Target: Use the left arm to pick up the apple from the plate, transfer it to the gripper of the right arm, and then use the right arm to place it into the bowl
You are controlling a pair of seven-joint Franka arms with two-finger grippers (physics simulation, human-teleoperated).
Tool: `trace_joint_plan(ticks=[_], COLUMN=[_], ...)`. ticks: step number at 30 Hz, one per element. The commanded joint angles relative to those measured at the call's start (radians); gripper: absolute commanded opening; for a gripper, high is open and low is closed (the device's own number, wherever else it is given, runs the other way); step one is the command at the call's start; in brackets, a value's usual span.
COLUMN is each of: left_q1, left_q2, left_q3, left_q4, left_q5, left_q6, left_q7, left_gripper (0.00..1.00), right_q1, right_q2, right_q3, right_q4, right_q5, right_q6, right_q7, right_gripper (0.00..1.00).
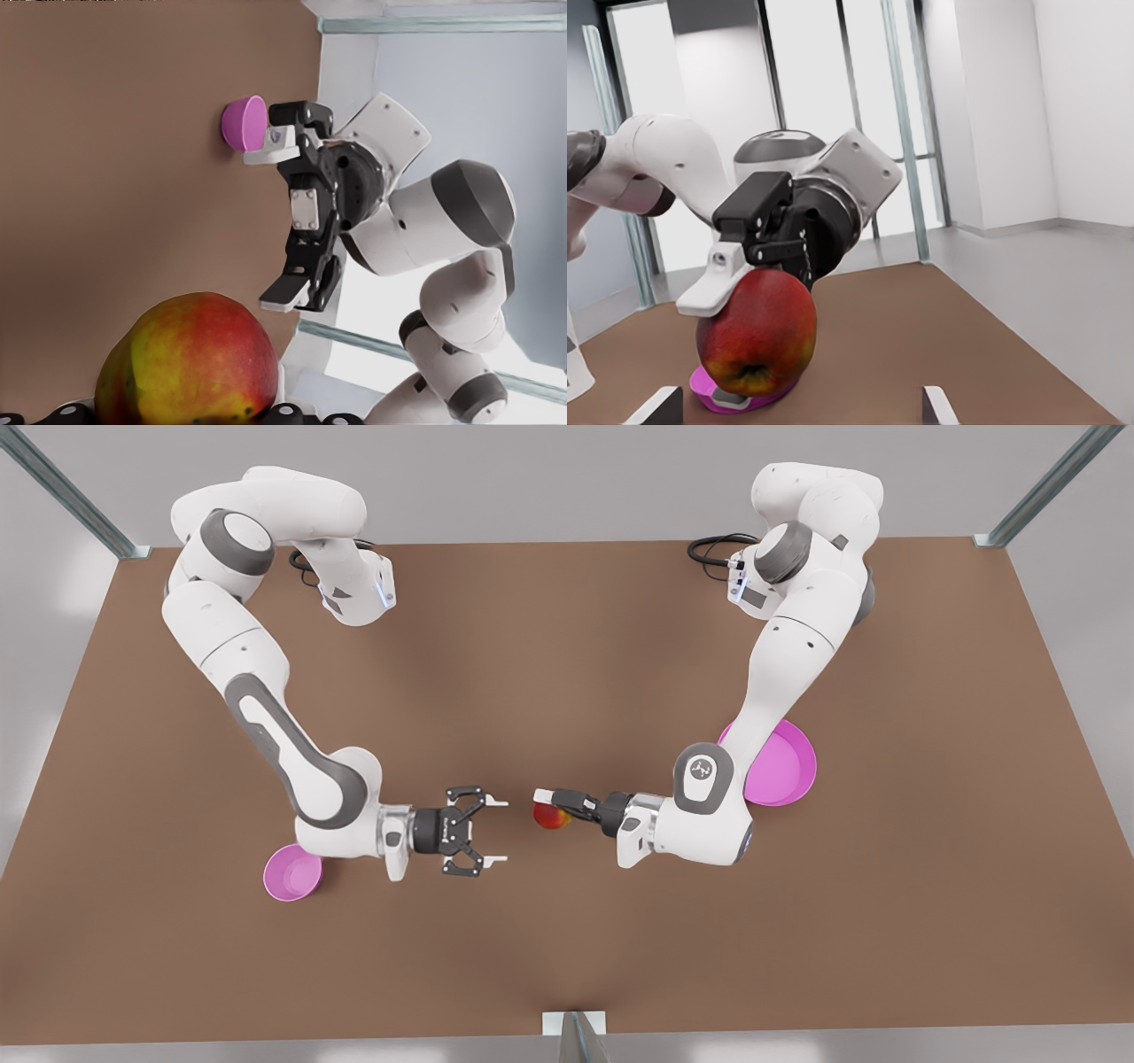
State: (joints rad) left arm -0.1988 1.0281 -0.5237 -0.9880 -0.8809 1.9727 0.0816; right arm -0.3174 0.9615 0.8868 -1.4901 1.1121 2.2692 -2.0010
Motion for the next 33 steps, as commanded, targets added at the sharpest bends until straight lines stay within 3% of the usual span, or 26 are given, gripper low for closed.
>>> trace_joint_plan(ticks=[1, 8, 33], left_q1=[-0.004, -0.004, -0.018], left_q2=[-0.002, 0.0, 0.003], left_q3=[0.001, 0.001, -0.001], left_q4=[0.0, 0.002, 0.002], left_q5=[-0.007, -0.007, -0.03], left_q6=[0.009, 0.012, 0.052], left_q7=[0.09, 0.09, 0.087], left_gripper=[0.63, 0.63, 0.64], right_q1=[0.001, -0.049, 0.0], right_q2=[0.0, -0.003, 0.017], right_q3=[0.012, 0.118, 0.172], right_q4=[-0.004, -0.091, -0.098], right_q5=[0.012, 0.029, 0.112], right_q6=[0.118, 0.181, 0.293], right_q7=[-0.16, -0.167, -0.167], right_gripper=[1.0, 1.0, 1.0])
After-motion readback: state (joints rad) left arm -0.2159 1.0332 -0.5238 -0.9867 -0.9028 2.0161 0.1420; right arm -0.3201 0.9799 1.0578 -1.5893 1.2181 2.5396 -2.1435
